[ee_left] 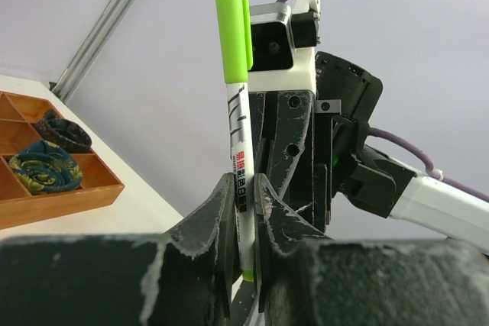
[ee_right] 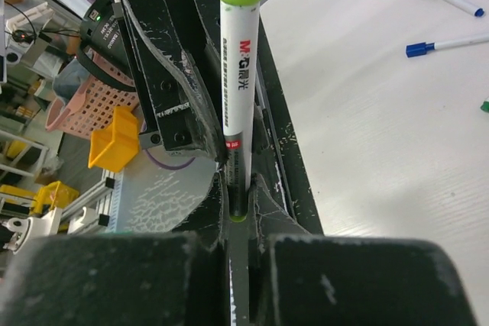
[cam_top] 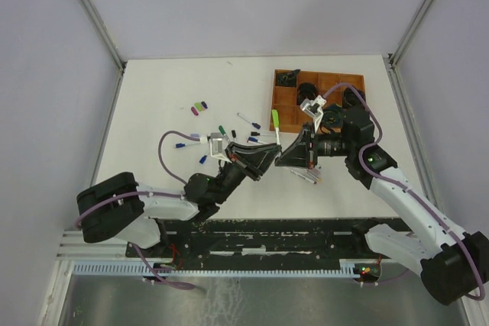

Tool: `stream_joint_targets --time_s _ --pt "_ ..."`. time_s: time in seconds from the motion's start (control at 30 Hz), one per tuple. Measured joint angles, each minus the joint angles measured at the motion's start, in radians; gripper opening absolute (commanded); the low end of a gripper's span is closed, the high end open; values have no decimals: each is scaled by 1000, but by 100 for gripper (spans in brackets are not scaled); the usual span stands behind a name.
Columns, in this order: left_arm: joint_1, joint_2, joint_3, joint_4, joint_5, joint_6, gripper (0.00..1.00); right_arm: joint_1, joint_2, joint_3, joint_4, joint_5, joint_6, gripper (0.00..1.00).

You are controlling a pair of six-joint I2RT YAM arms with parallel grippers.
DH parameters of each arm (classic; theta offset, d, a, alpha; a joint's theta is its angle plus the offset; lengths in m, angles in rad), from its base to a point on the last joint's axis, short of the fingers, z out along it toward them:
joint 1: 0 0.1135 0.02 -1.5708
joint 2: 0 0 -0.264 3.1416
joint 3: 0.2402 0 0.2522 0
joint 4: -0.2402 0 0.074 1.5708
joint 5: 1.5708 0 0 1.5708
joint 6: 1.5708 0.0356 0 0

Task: Open the pen caps
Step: Pick up the pen from the center of the board.

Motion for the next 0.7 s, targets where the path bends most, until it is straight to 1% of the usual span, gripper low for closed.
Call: stream_joint_targets --time_s 0.03,0.07,0.1,0.13,0.17,0.3,0.43,0.5,0.6,0.7 --pt "0 3 0 6 0 -2 29 0 -2 0 0 0 -1 2" --pt "0 4 0 10 1 -5 47 0 -4 0 -1 0 -3 2" --pt "0 5 -1 10 0 -10 63 0 -5 0 -3 -1 -7 2" --pt "0 4 -3 10 -5 -15 71 0 -6 2 -11 0 -19 2" --pt "0 1 -10 8 -9 -30 74 0 -7 6 -29 0 -40 2" --pt "13 -80 -74 -64 -16 -79 79 0 -7 58 -172 2 -189 2" --pt "61 -270 -61 -335 3 -111 80 0 -7 125 -334 -12 -364 2" --pt "76 -323 -23 -446 34 -114 79 0 -6 145 -394 -23 -428 2" --pt "81 -352 27 -548 105 -113 74 0 -2 162 -465 -35 -503 2" --pt "82 -349 62 -632 165 -113 64 0 12 170 -518 -42 -553 2"
